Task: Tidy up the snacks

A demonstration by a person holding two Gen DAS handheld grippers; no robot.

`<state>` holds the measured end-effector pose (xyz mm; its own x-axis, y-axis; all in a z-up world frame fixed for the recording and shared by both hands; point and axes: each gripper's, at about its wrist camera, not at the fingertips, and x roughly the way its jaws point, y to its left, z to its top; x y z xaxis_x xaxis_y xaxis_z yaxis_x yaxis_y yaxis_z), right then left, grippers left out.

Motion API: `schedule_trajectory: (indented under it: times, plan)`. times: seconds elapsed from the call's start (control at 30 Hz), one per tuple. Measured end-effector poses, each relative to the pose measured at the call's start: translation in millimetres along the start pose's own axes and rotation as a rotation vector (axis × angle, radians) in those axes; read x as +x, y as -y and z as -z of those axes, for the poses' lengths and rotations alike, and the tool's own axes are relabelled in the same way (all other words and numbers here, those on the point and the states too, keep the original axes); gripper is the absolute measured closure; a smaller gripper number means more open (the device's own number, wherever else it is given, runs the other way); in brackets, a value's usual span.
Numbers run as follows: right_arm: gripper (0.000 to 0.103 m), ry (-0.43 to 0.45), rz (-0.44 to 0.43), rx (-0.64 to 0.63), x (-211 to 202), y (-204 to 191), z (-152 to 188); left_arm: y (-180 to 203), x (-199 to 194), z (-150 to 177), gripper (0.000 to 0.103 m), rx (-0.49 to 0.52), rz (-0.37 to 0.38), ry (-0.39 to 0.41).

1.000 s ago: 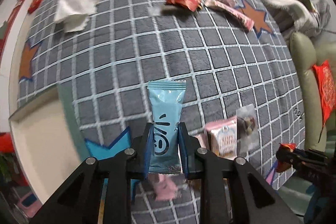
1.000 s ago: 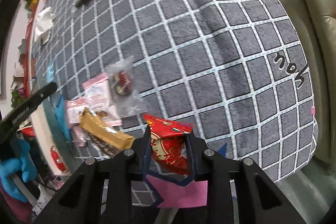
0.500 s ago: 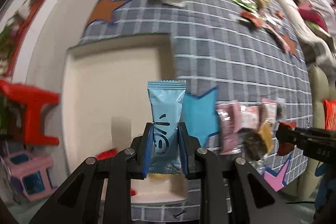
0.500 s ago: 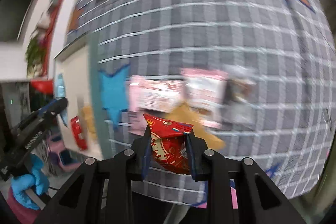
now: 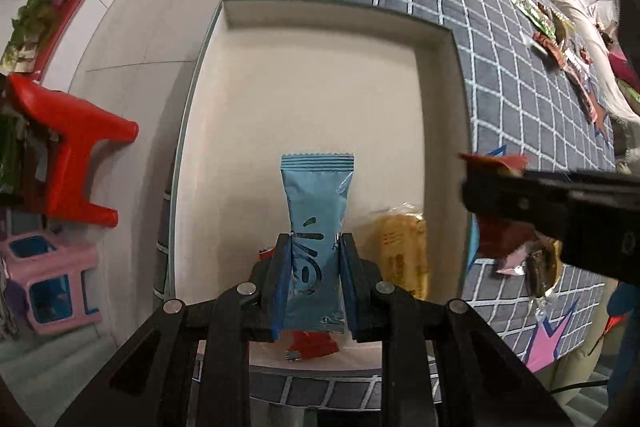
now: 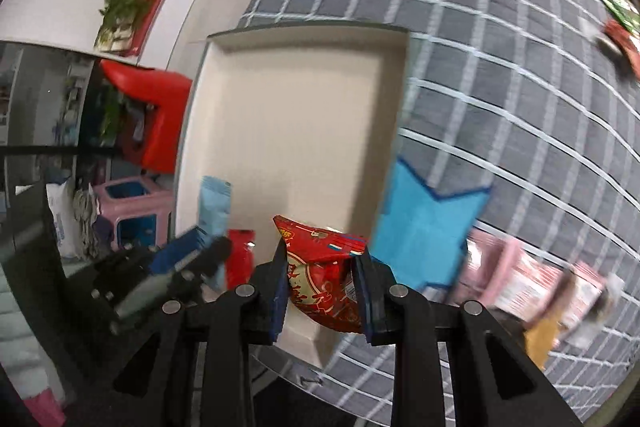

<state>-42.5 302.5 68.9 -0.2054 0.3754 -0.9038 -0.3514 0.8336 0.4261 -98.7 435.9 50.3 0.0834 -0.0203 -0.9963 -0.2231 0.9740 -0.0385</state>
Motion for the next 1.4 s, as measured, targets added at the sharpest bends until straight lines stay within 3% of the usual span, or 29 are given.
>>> schedule_trajectory:
  times: [0.1, 0.17, 0.2, 0.27, 0.33, 0.4, 0.57, 0.63, 0.73, 0.83, 0.97, 1.1, 1.2, 1.4]
  plan:
    - [0.073, -0.027, -0.012, -0.010, 14.7, -6.4, -6.2, 1.3, 2.9, 2.7, 0.071, 0.018, -0.016, -0.004]
    - [0.072, -0.040, -0.009, -0.009, 20.2, -8.2, -7.7, 3.0, 4.1, 2.5, 0.042, 0.025, -0.021, -0.010]
    - [0.069, -0.043, -0.006, -0.007, 21.0, -6.7, -6.8, 3.4, 3.2, 2.8, 0.037, 0.026, -0.022, -0.003]
    - [0.015, -0.021, 0.003, 0.005, 15.7, -1.3, -4.2, 6.5, 0.3, 2.9, 0.026, 0.040, -0.018, 0.009]
    - [0.005, 0.023, 0.027, 0.019, 2.2, 10.0, 3.1, 12.2, -1.5, 2.4, 0.024, 0.069, -0.018, 0.011]
    - [0.005, 0.059, 0.061, 0.051, -10.7, 29.8, 11.3, 22.1, -2.5, 0.0, 0.024, 0.119, -0.022, 0.002]
    - [0.001, 0.245, 0.203, 0.268, -60.7, 134.8, 61.4, 64.4, -15.9, 0.4, 0.024, 0.251, -0.015, 0.017]
    - [0.001, 0.307, 0.324, 0.352, -76.5, 189.9, 92.2, 86.4, -22.8, 2.2, 0.024, 0.294, -0.010, 0.026]
    - [0.001, 0.367, 0.465, 0.407, -87.1, 257.8, 128.3, 124.1, -31.3, 10.4, 0.024, 0.357, -0.021, 0.034]
    - [0.001, 0.426, 0.523, 0.442, -83.4, 306.7, 150.4, 160.3, -39.7, 26.4, 0.024, 0.400, -0.048, 0.023]
    - [0.000, 0.517, 0.485, 0.464, -68.0, 338.3, 156.5, 206.7, -48.1, 49.9, 0.024, 0.419, -0.093, 0.004]
    - [0.000, 0.752, 0.552, 0.396, -65.4, 337.0, 153.1, 244.5, -57.5, 72.4, 0.024, 0.408, -0.138, -0.002]
    - [0.000, 0.750, 0.564, 0.452, -63.2, 340.5, 136.1, 271.3, -60.4, 86.3, 0.024, 0.424, -0.146, -0.008]
    - [0.000, 0.753, 0.568, 0.466, -61.0, 340.3, 129.6, 310.4, -68.5, 99.3, 0.023, 0.558, -0.118, 0.032]
